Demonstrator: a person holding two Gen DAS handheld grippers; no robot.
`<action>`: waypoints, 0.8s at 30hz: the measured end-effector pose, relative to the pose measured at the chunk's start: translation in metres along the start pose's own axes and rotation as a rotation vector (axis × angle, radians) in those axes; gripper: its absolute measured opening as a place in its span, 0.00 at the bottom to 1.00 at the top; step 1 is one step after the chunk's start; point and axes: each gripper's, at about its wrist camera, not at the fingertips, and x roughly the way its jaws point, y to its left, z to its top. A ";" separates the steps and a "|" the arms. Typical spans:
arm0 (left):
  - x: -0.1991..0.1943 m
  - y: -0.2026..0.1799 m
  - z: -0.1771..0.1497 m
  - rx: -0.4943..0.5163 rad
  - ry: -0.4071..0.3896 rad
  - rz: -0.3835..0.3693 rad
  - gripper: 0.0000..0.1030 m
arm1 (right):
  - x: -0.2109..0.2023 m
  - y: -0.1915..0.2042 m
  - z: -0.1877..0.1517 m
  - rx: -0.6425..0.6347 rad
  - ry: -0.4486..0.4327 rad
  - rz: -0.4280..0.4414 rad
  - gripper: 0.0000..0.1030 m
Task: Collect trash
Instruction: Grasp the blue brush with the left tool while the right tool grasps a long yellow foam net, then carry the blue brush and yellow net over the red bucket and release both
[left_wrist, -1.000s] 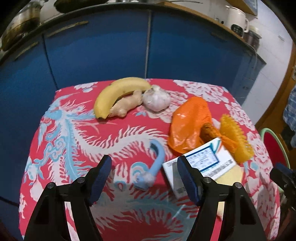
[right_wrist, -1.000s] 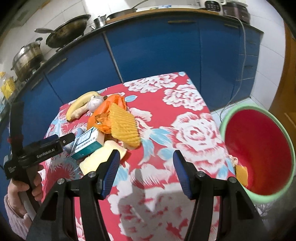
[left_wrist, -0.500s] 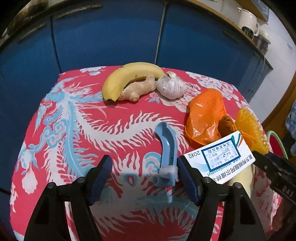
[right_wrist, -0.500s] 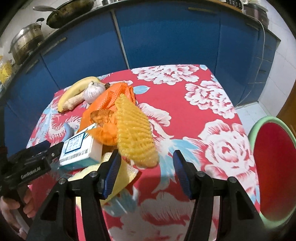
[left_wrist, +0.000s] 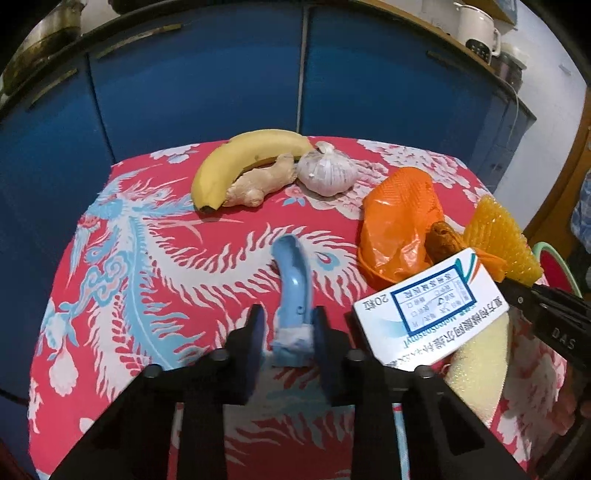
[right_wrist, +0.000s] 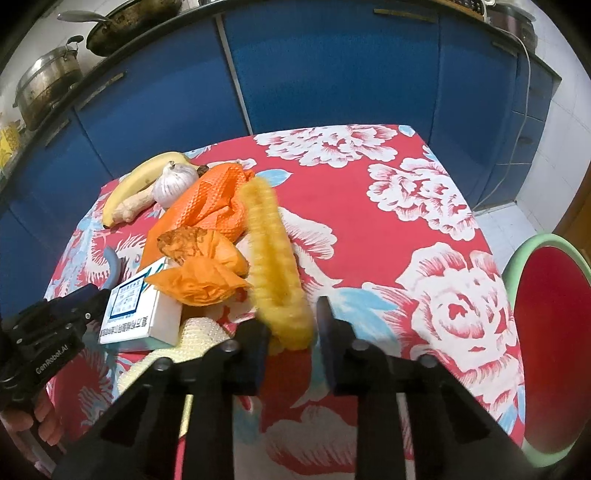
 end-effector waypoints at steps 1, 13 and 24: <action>0.000 0.000 0.000 -0.002 0.000 -0.001 0.20 | -0.001 -0.001 0.000 0.003 -0.001 0.004 0.15; -0.026 0.000 -0.003 -0.028 -0.040 -0.040 0.20 | -0.044 -0.016 -0.009 0.037 -0.086 0.028 0.14; -0.066 -0.032 -0.004 0.005 -0.102 -0.122 0.20 | -0.087 -0.035 -0.026 0.080 -0.133 0.019 0.14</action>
